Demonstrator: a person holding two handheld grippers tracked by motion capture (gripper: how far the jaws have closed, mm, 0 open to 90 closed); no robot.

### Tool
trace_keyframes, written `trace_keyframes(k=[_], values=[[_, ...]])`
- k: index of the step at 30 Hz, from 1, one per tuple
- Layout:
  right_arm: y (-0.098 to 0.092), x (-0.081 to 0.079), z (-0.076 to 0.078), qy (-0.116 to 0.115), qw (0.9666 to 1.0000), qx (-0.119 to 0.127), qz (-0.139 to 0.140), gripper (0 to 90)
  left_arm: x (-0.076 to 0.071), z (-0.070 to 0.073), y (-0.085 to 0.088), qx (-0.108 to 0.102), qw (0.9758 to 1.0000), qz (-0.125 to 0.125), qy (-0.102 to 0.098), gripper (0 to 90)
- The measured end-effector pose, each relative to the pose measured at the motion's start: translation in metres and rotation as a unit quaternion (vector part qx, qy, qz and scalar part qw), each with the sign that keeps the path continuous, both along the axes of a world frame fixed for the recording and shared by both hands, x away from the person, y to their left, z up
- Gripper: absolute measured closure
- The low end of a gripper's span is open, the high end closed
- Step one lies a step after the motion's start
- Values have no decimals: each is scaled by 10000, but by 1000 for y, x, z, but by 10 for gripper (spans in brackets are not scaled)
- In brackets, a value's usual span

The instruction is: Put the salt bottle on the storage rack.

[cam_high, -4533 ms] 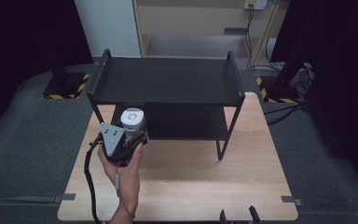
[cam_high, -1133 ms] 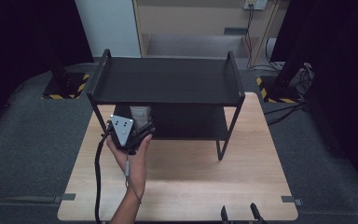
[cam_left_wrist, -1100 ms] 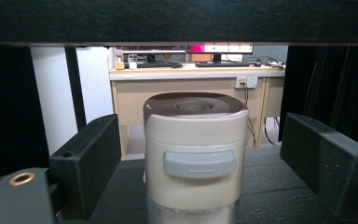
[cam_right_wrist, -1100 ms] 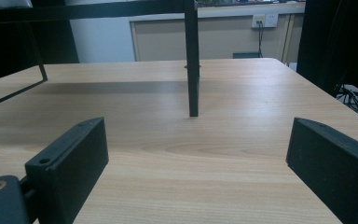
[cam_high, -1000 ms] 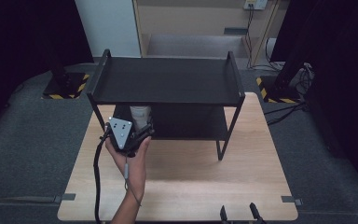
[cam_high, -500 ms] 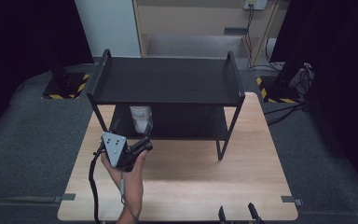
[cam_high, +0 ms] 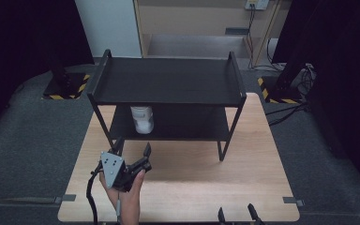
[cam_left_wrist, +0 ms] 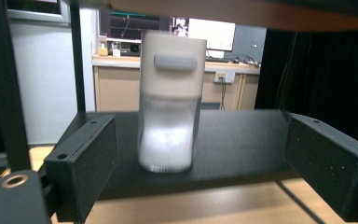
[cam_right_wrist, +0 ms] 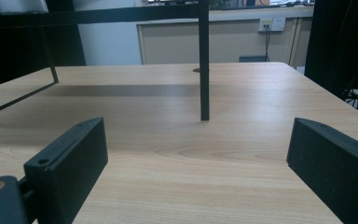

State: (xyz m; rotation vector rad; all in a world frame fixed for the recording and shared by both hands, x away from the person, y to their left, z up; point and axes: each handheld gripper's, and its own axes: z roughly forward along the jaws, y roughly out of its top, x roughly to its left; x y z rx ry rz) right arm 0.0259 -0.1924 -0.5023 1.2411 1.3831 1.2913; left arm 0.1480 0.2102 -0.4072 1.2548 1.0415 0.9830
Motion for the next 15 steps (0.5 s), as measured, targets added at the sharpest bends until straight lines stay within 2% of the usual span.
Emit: trace_keyframes(k=[6,9,15], values=[[0,1,2,-5,10000,-8,57,52,-16,-21,12,-76,9998,-152,118,90],[1,2,2,-20,10000,1,82,51,-24,-29,15,87,9995,-230,197,89],[2,5,4,-63,9999,31,151,51,-36,-43,24,180,9987,-310,358,89]])
